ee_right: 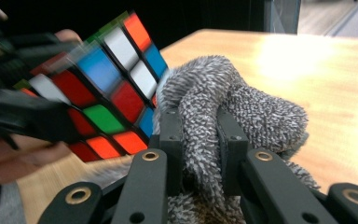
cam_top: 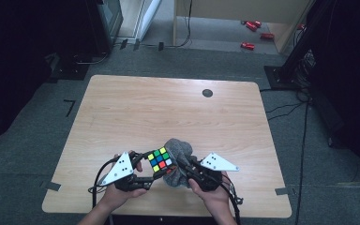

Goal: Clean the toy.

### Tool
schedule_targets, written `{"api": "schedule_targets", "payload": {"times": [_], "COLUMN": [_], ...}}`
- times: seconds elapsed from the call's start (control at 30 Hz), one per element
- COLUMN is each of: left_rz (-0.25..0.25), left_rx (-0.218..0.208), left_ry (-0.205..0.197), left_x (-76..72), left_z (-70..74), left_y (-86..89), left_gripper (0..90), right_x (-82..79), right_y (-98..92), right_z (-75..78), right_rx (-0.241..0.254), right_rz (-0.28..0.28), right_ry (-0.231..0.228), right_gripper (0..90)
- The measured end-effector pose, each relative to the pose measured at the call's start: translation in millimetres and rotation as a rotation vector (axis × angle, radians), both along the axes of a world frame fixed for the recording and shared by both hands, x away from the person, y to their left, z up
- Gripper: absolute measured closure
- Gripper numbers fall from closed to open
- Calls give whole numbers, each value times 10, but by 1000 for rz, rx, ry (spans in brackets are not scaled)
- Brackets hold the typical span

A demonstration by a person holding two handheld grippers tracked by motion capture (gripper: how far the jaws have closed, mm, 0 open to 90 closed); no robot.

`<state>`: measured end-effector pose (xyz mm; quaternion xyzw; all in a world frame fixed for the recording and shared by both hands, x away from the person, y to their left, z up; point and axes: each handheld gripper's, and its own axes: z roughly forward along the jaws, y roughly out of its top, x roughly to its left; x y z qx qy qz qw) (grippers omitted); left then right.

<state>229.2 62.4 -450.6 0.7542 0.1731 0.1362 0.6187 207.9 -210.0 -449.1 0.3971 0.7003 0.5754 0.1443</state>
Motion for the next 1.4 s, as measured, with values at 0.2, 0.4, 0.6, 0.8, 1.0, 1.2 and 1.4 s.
{"api": "schedule_targets", "payload": {"times": [0.2, 0.4, 0.6, 0.8, 1.0, 1.2, 1.4], "left_rz": [1, 27, 13, 15, 20, -2, 0], "left_rx": [59, 17, 68, -32, -191, -222, -237], "left_ry": [-6, -5, -4, 39, 138, 181, 191], "left_x": [-20, 3, -1, 31, 148, 146, 156], "left_z": [-52, -11, -61, 30, 77, 59, 63], "left_y": [-84, 5, -60, 39, 229, 187, 210], "left_gripper": [344, 344, 344, 344, 344, 344, 344], "right_x": [-81, -5, -69, -32, -16, -114, -170], "right_y": [-17, 18, 9, 12, 97, 306, 357], "right_z": [147, -40, 125, 30, -110, -134, -99], "right_rx": [45, 34, 102, 66, 95, 76, 24], "right_rz": [15, -3, 11, -17, 47, 172, 147], "right_ry": [-73, 37, 5, 17, 37, -8, -77], "right_gripper": [773, 775, 775, 777, 774, 774, 774]}}
